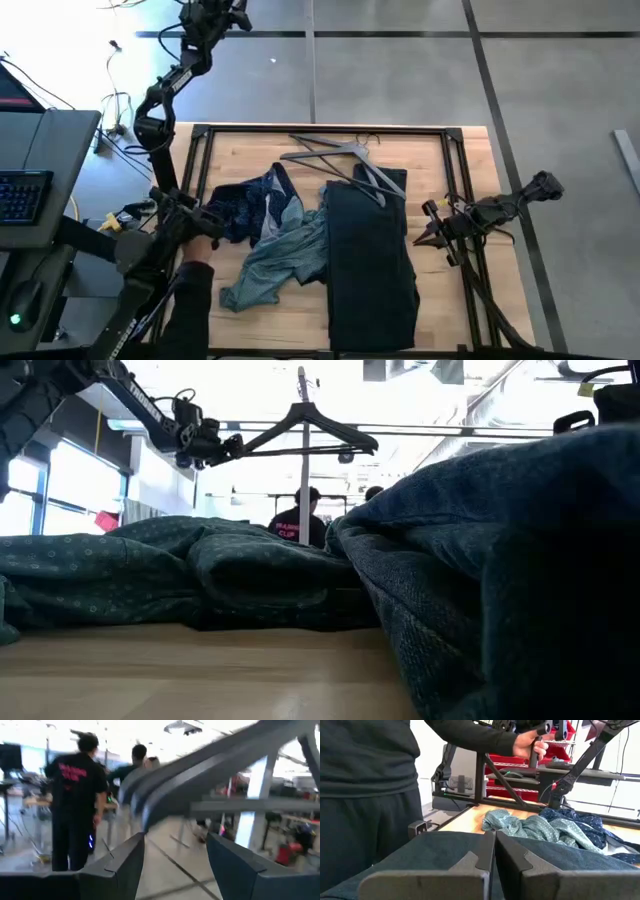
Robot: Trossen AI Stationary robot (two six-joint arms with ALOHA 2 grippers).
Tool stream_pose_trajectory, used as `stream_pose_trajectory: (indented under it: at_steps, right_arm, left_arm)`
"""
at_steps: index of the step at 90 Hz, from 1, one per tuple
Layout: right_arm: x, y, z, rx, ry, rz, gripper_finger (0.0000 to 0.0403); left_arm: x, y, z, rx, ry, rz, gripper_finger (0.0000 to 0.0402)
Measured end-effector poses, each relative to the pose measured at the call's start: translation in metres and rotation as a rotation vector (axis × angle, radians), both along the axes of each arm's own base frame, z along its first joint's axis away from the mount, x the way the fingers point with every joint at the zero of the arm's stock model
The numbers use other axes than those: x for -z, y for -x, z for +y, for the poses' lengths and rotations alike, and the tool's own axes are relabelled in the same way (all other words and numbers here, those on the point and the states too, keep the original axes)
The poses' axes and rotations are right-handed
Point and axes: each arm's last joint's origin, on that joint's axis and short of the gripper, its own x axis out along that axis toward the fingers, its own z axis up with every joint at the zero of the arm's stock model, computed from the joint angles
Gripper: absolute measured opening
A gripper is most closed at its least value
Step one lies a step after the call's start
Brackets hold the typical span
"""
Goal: Hang clothes
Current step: Unhang the hanger from the hanger rack
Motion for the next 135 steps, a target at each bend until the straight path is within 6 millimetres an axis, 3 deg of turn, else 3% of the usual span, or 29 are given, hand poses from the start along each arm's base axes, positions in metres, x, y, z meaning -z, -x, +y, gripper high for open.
stream_pose_trajectory:
  at_steps: [45, 87, 135]
  right_arm:
    - [0.000, 0.000, 0.000, -0.001, 0.000, 0.000, 0.0000]
    - [0.000, 0.000, 0.000, -0.001, 0.000, 0.000, 0.0000]
    - [0.000, 0.000, 0.000, -0.001, 0.000, 0.000, 0.0000]
  left_arm:
    - [-0.003, 0.002, 0.000, -0.043, 0.056, -0.147, 0.0191]
    - [-0.011, 0.000, -0.003, 0.062, 0.007, -0.203, 0.0191]
    - [0.005, 0.007, 0.003, -0.199, 0.153, -0.222, 0.0191]
